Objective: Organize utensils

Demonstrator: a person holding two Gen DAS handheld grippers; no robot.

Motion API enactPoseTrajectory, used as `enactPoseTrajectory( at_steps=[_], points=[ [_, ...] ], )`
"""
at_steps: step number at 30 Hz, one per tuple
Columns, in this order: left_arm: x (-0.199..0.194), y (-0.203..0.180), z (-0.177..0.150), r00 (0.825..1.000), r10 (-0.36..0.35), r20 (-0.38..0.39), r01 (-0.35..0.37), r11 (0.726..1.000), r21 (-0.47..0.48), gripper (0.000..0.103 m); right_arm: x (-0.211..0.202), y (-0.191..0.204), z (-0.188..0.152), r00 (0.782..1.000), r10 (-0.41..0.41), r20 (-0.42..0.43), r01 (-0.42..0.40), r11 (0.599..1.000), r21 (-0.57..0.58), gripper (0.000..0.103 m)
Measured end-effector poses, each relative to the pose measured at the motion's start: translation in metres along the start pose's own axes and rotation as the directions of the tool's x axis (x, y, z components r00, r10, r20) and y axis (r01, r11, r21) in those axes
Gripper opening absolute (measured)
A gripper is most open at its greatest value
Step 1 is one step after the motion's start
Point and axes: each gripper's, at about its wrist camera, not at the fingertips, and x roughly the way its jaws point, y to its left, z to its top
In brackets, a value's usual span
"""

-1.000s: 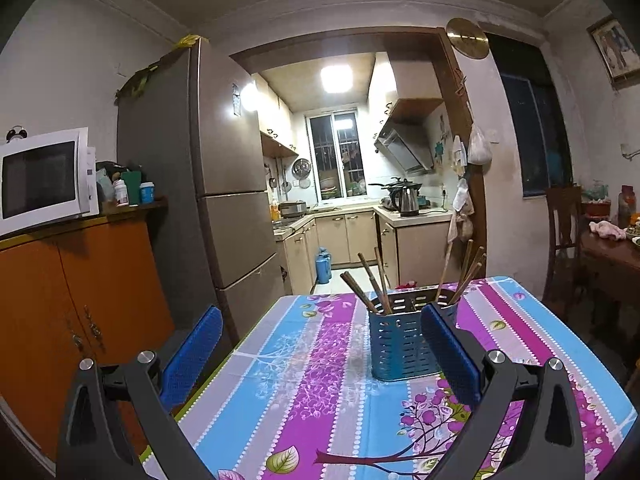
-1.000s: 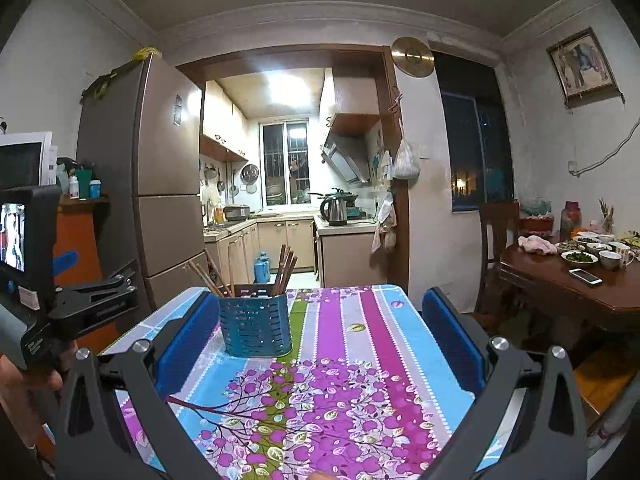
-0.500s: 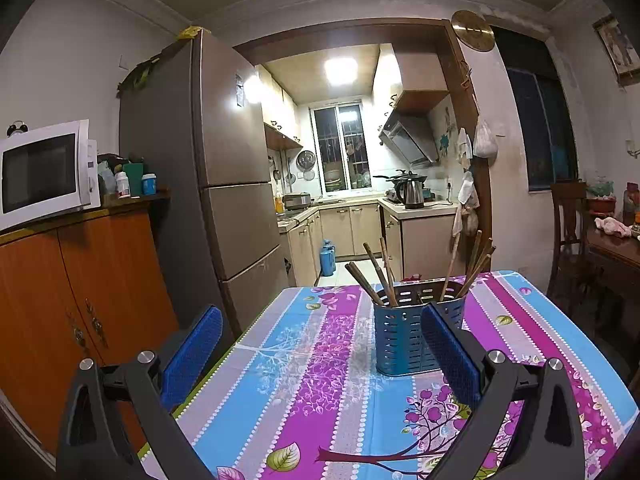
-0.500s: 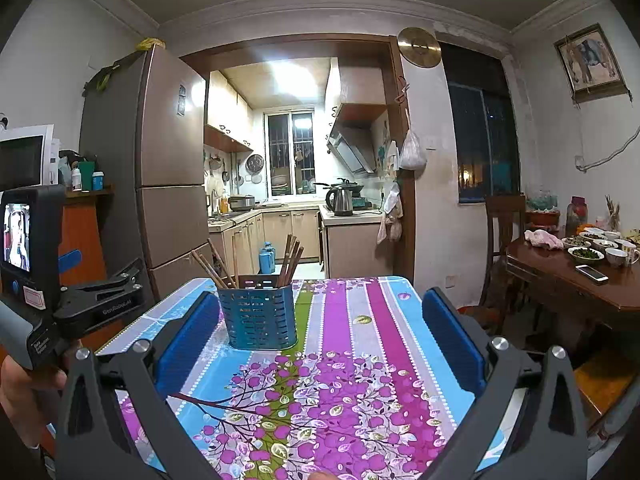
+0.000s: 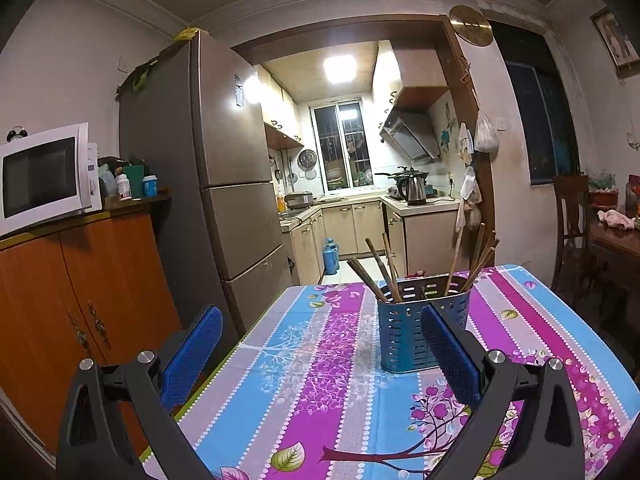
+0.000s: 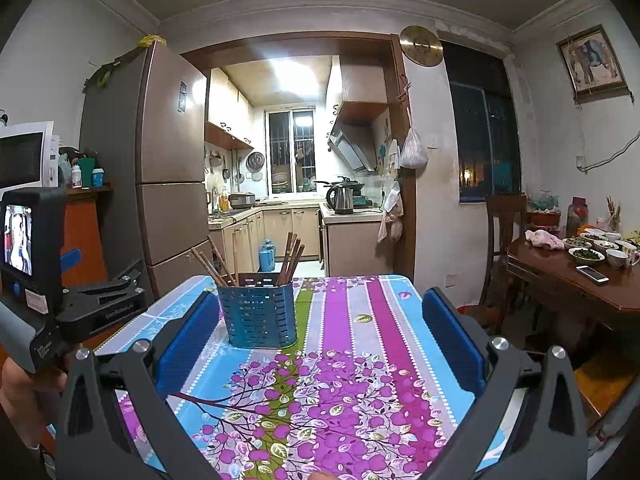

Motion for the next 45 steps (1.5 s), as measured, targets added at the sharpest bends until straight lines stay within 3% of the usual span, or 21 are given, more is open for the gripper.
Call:
enactPoseTrajectory(
  at_steps=[35,41,45],
  points=[
    [0.0,-0.01,-0.01,1.0,-0.018,-0.012,0.018,0.999,0.033,0.099,0.0,-0.005,-0.006,1.0,-0.021,-0.017,0.021,1.0,-0.018,0.098],
    [-0.001,-0.016,-0.017,0.999,-0.04,0.004,0.04,0.998,0.053,0.099,0.001,-0.005,-0.009,0.999,-0.029,-0.023,0.028,0.999,-0.019,0.098],
    [-0.001,-0.018,-0.019,0.995,-0.095,-0.024,0.096,0.994,0.043,0.099,0.002,-0.004,-0.01,0.999,-0.036,-0.03,0.035,0.999,-0.022,0.098]
  ],
)
